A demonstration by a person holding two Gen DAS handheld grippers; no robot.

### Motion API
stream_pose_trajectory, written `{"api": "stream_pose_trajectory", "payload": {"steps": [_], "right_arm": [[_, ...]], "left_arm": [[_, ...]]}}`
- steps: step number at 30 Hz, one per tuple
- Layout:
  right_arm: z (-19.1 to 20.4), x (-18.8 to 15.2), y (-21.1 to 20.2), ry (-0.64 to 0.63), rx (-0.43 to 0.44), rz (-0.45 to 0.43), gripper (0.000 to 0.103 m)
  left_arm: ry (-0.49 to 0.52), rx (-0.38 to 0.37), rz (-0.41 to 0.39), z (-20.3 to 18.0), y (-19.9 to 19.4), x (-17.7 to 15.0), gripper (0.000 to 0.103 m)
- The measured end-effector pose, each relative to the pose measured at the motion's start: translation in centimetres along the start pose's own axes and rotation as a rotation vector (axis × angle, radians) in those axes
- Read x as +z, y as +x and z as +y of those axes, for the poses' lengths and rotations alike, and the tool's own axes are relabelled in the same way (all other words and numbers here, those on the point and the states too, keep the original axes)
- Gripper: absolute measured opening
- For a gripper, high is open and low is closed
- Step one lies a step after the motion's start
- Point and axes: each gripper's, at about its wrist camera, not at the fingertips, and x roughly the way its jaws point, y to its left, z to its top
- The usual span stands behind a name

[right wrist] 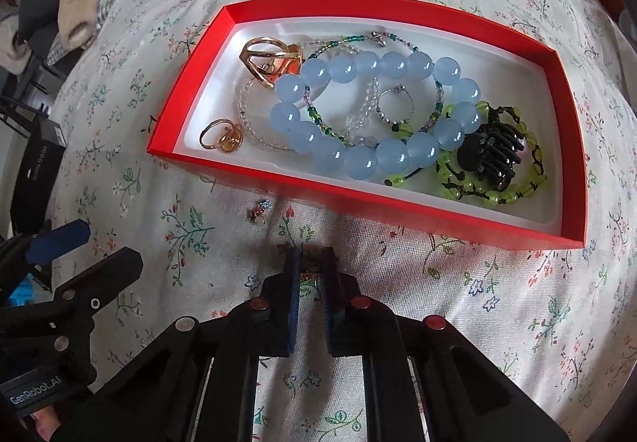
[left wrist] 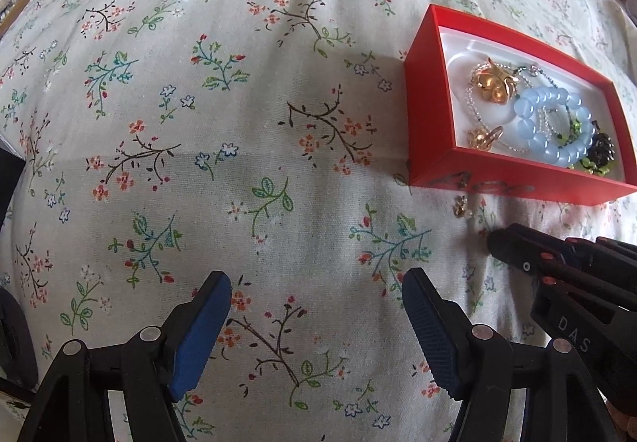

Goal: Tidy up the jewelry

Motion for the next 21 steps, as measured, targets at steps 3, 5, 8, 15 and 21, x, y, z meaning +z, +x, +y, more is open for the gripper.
{"api": "stream_pose_trajectory", "payload": {"steps": [3, 5, 8, 15, 21], "right_arm": [[-0.4, 0.0, -0.5, 0.015, 0.020, -0.007, 0.010], [-0.6, -0.1, -1.1, 0.026, 0.031, -0.018, 0.010], [-1.6, -0.4, -2.2, 0.047, 0.047, -0.033, 0.010], [-4.1, -0.6, -4.5, 0.096, 0.075, -0.073, 0.010], [-5.9, -0.7, -5.5, 0.124, 0.096, -0.081, 0.010]], "left_arm": [[0.001, -0.002, -0.006, -0.3, 0.2, 0.2, 0.074], [0.007, -0.008, -0.015, -0.8, 0.3, 0.4, 0.074], [0.001, -0.062, -0.014, -1.2, 0.5, 0.8, 0.074], [-0.074, -0.189, 0.005, -2.4, 1.8, 2.0, 0.038], [-0.064, -0.224, 0.021, -5.2, 3.0, 2.3, 0.026]]}}
